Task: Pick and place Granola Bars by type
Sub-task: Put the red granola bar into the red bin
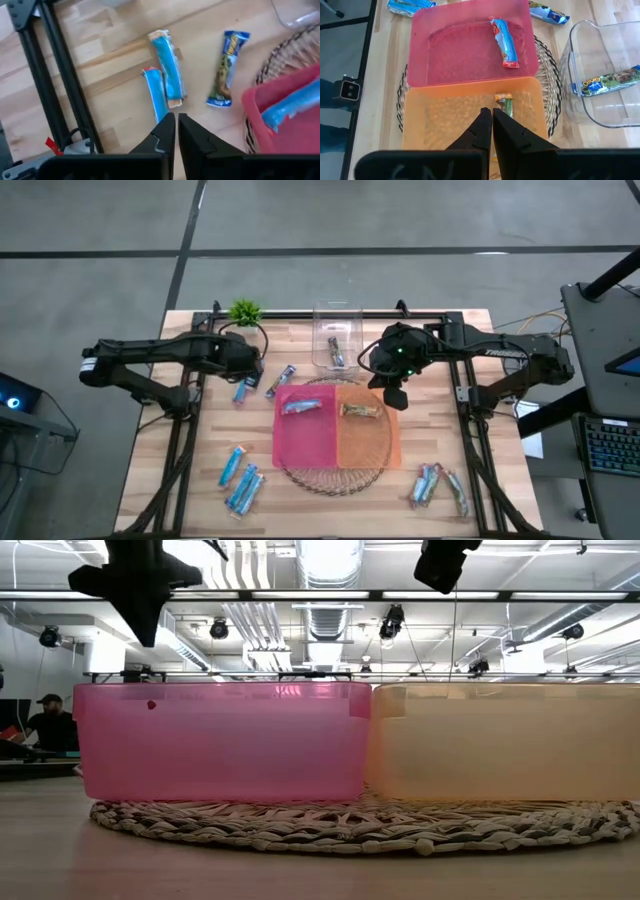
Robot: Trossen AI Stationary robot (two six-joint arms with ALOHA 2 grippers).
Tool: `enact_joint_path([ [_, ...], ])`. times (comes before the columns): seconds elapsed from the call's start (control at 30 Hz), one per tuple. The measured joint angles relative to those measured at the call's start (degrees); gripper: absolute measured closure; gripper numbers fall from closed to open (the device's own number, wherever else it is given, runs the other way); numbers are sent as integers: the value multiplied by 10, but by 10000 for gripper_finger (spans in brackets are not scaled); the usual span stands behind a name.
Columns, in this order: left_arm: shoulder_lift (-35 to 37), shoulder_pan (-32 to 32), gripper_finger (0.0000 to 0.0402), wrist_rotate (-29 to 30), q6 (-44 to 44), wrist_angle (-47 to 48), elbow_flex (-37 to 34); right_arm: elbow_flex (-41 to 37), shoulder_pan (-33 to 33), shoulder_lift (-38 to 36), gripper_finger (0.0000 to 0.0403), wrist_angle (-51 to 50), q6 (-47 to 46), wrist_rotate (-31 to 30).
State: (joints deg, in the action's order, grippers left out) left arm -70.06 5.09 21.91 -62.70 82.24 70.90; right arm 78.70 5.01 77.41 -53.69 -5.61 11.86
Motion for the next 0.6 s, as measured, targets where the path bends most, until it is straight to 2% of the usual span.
enact_joint_path([
  [0.13,0,28,363,7,0,-1,0,0,0,0,394,0,0,0],
  [0.37,-2,85,278,9,11,-2,-5,0,0,0,394,0,-3,0],
  [0.6,-2,132,201,-35,29,-18,-52,0,0,0,394,0,-4,0],
])
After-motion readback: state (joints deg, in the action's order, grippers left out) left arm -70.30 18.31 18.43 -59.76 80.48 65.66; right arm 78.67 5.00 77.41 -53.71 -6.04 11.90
